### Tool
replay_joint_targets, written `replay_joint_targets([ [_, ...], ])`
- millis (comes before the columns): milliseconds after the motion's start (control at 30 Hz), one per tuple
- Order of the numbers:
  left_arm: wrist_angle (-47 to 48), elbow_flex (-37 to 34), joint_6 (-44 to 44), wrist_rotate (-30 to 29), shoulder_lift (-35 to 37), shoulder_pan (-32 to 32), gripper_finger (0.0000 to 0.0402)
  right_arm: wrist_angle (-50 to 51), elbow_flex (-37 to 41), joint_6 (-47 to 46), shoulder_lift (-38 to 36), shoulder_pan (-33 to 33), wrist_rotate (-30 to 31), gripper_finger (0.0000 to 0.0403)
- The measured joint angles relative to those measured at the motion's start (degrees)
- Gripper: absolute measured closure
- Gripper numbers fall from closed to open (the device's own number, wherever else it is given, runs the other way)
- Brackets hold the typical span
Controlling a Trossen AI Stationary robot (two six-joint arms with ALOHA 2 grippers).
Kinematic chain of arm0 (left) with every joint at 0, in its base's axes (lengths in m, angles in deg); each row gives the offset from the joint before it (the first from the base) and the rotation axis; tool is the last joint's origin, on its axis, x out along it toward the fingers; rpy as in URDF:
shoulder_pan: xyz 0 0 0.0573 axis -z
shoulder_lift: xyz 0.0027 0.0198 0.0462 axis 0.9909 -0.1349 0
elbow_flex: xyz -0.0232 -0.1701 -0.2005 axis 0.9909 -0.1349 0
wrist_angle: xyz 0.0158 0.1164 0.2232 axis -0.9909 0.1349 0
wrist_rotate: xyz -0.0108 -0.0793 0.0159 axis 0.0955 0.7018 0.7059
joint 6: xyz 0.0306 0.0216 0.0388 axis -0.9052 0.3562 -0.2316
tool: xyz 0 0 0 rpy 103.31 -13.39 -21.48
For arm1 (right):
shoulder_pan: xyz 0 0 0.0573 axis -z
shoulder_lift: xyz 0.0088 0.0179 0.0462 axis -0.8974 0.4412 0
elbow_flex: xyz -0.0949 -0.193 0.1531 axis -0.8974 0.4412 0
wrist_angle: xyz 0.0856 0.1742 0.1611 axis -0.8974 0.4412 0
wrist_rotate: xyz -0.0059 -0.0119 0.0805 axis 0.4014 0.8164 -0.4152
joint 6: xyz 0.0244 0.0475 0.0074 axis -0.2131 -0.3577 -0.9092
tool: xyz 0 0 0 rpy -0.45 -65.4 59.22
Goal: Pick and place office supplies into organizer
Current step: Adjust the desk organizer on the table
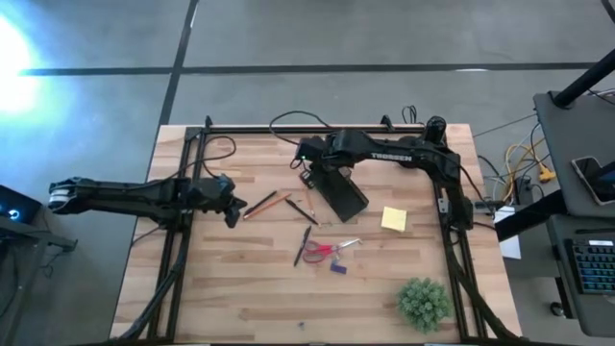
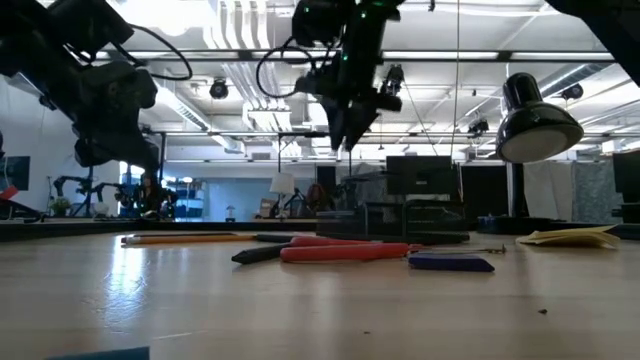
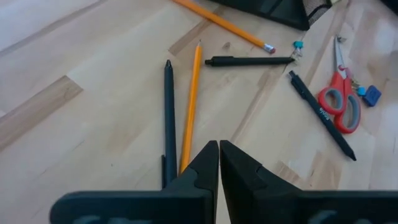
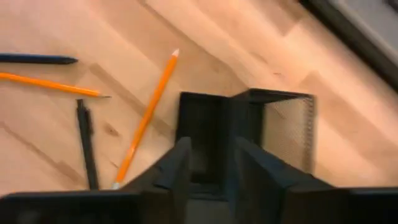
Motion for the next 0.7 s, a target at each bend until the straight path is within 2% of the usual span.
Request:
replay_joint_targets([
  [67,0.07,0.0,-0.01,-0.01,-0.34,-0.01,0.0402,6.72,-2.82,-5.41,-0.19,-1.05,7.22,0.0238],
  [100,-0.17,0.0,-0.01,-0.01,-0.59,0.0,0.0402,11.76,-4.02,-10.2,-0.28,-0.98,8.71,0.023],
  [200,-1.04,-0.09,-0.53,-0.04,-0.97,-0.02,0.0402,21.08,-4.55,-18.42,-0.24,1.48,5.81,0.0231],
  [300,-3.3,-0.11,-2.23,-0.03,-1.79,-0.02,0.0402,19.61,-2.38,-18.9,0.06,5.02,5.25,0.0268],
  [367,-3.6,0.04,-3.2,-0.01,-2.2,0.0,0.0402,15.11,-0.43,-18.54,-0.06,7.59,2.88,0.0306],
  [500,-4.4,0.22,-3.27,0.21,-2.45,-0.02,0.0402,7.48,3.02,-18.45,0.12,11.59,2.18,0.0381],
  [700,-4.33,0.11,-2.98,0.31,-1.68,0.0,0.0402,1.97,7.43,-16.09,-0.05,15.69,0.82,0.0389],
])
